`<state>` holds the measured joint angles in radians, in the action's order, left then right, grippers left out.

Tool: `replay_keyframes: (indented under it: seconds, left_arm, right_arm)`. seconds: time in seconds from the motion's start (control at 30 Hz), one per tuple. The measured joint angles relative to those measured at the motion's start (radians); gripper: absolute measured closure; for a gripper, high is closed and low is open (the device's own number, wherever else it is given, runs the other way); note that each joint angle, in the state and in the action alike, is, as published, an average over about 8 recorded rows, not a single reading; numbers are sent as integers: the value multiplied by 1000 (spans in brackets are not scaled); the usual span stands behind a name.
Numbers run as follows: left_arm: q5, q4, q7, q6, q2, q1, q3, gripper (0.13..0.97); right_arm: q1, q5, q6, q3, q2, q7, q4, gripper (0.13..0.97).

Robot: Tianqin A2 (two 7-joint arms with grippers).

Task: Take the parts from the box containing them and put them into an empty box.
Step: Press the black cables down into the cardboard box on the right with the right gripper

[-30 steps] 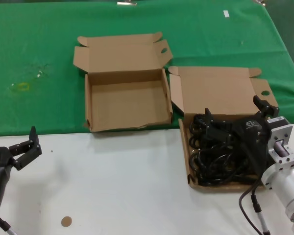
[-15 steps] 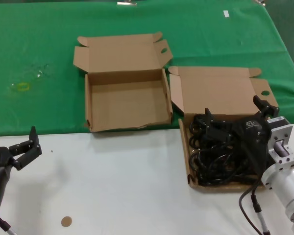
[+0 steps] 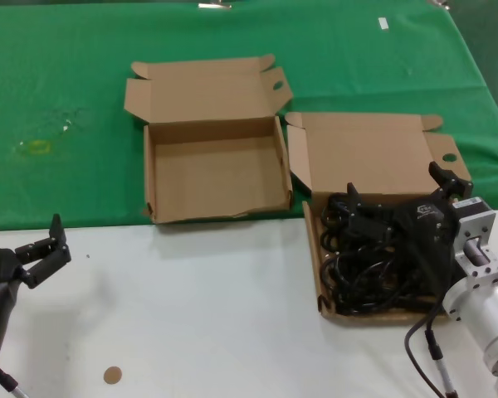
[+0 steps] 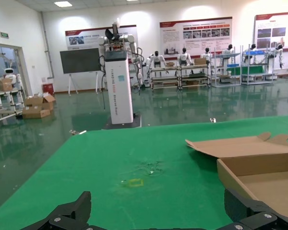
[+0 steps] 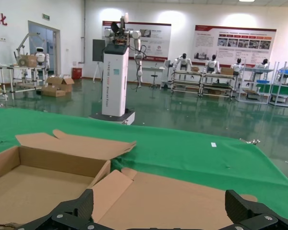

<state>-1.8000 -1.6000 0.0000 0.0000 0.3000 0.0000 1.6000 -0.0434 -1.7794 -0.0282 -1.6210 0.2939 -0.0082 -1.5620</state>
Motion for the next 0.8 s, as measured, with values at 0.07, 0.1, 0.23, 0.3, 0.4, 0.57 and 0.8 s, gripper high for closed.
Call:
replay_keyframes:
  seconds: [0.07, 0.1, 0.23, 0.3, 0.4, 0.57, 0.8]
  left_arm:
    - [0, 0, 0, 0, 0, 0, 0, 132]
    - [0, 0, 0, 0, 0, 0, 0, 132]
    - [0, 0, 0, 0, 0, 0, 0, 132]
    - [0, 0, 0, 0, 0, 0, 0, 132]
    - [0, 0, 0, 0, 0, 0, 0, 132]
    - [0, 0, 0, 0, 0, 0, 0, 133]
    - [0, 0, 0, 0, 0, 0, 0, 144]
  right_arm:
    - [0, 0, 0, 0, 0, 0, 0, 129]
    - [0, 0, 0, 0, 0, 0, 0, 129]
    - [0, 0, 0, 0, 0, 0, 0, 129]
    - [0, 0, 0, 0, 0, 0, 0, 129]
    - [0, 0, 0, 0, 0, 0, 0, 129]
    - [0, 0, 0, 0, 0, 0, 0, 129]
    - [0, 0, 0, 0, 0, 0, 0, 129]
